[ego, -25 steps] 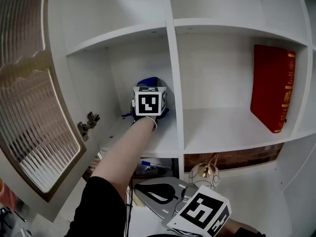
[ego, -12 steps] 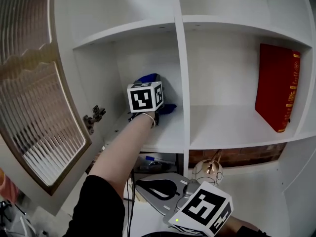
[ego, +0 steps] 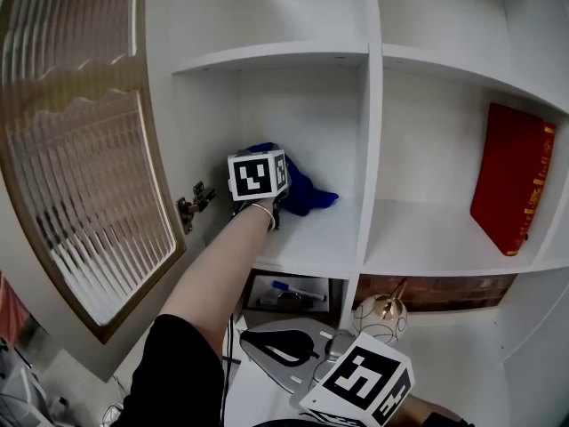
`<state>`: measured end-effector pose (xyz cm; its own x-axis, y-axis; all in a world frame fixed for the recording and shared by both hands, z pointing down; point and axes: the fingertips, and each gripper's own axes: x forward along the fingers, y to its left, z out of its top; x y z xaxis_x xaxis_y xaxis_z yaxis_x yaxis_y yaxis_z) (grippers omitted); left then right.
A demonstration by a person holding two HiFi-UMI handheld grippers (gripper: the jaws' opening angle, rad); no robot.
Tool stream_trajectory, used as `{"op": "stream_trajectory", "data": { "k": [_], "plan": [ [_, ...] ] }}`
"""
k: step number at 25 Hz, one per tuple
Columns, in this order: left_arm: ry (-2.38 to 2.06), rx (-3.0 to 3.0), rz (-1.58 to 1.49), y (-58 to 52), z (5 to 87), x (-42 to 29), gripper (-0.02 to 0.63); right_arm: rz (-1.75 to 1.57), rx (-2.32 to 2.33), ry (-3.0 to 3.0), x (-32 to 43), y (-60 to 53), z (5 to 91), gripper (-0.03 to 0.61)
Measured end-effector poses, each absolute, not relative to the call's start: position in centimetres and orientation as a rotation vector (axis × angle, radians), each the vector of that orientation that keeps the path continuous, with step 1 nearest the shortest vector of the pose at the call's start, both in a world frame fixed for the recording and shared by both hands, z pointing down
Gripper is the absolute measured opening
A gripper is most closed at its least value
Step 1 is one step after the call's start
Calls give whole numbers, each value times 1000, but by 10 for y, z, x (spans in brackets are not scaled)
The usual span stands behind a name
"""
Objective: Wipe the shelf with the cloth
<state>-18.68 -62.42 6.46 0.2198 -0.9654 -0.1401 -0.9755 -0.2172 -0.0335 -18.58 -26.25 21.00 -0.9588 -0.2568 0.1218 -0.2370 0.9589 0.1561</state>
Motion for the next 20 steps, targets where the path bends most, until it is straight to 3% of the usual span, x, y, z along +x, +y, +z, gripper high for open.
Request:
{"op": "stream_trajectory", "data": {
  "k": [13,20],
  "plan": [
    [1564,-2619,46,-621,75,-86,5,-200,531,-2943,-162,-274,212,4],
    [1276,-2761,142,-591,59,-45,6,-203,515,-2943,-164,-269,210,3]
  ]
}}
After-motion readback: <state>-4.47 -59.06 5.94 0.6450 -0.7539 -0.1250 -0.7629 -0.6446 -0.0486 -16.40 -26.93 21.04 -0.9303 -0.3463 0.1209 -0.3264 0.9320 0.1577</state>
